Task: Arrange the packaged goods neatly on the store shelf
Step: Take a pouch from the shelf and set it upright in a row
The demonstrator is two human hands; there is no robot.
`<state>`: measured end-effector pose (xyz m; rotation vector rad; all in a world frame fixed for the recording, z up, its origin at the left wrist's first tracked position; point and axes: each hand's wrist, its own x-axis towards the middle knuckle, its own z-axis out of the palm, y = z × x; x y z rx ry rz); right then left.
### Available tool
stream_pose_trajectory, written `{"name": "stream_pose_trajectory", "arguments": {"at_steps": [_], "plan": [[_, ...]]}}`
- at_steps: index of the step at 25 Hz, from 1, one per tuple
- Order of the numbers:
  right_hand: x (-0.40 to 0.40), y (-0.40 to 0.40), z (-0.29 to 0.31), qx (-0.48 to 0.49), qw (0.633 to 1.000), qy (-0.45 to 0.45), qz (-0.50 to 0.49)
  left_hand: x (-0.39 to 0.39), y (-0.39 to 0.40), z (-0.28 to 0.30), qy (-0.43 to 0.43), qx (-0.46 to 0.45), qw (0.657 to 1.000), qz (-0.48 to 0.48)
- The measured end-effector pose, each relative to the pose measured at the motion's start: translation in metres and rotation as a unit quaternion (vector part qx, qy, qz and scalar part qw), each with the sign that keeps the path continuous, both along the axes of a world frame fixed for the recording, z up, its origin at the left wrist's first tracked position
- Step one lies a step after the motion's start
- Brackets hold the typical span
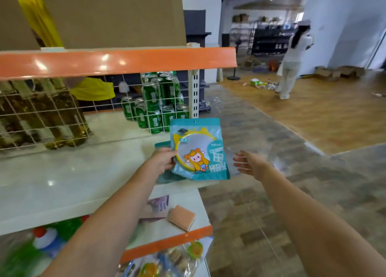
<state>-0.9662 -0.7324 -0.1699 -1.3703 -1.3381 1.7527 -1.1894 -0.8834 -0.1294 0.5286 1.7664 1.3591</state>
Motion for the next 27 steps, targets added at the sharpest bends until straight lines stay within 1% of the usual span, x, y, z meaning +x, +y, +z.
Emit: {"name": "stream_pose_trajectory", "arguments": {"at_steps": [3,5,7,11,13,16,20,22,24,25,27], "plan": [[-0.027,0.015,0.000,0.062,0.996,-0.068,0.022,-0.025,0.010,-0.004,-0.011,0.000,0.999,0.041],[-0.039,0.025,-0.005,0.125,0.981,-0.142,0.045,-0.036,0.014,-0.007,-0.007,-0.008,0.998,0.065],[-0.050,0.033,-0.013,0.165,0.962,-0.202,0.076,-0.044,0.017,-0.012,-0.014,-0.018,0.996,0.085],[-0.067,0.046,-0.022,0.218,0.925,-0.272,0.150,-0.050,0.016,-0.021,-0.015,-0.070,0.992,0.103],[-0.077,0.053,-0.022,0.238,0.911,-0.281,0.184,-0.051,0.016,-0.025,0.001,-0.092,0.990,0.104],[-0.090,0.058,-0.018,0.266,0.886,-0.297,0.235,-0.050,0.018,-0.030,0.055,-0.120,0.986,0.102],[-0.099,0.062,-0.021,0.314,0.856,-0.310,0.270,-0.051,0.020,-0.042,0.143,-0.166,0.972,0.080],[-0.099,0.063,-0.025,0.315,0.850,-0.317,0.280,-0.050,0.020,-0.044,0.226,-0.208,0.950,0.061],[-0.099,0.064,-0.026,0.322,0.839,-0.329,0.290,-0.048,0.022,-0.042,0.311,-0.250,0.917,0.030],[-0.098,0.065,-0.026,0.327,0.830,-0.339,0.299,-0.046,0.022,-0.041,0.337,-0.261,0.904,0.022],[-0.098,0.067,-0.027,0.344,0.804,-0.359,0.325,-0.042,0.023,-0.043,0.367,-0.267,0.891,0.019]]}}
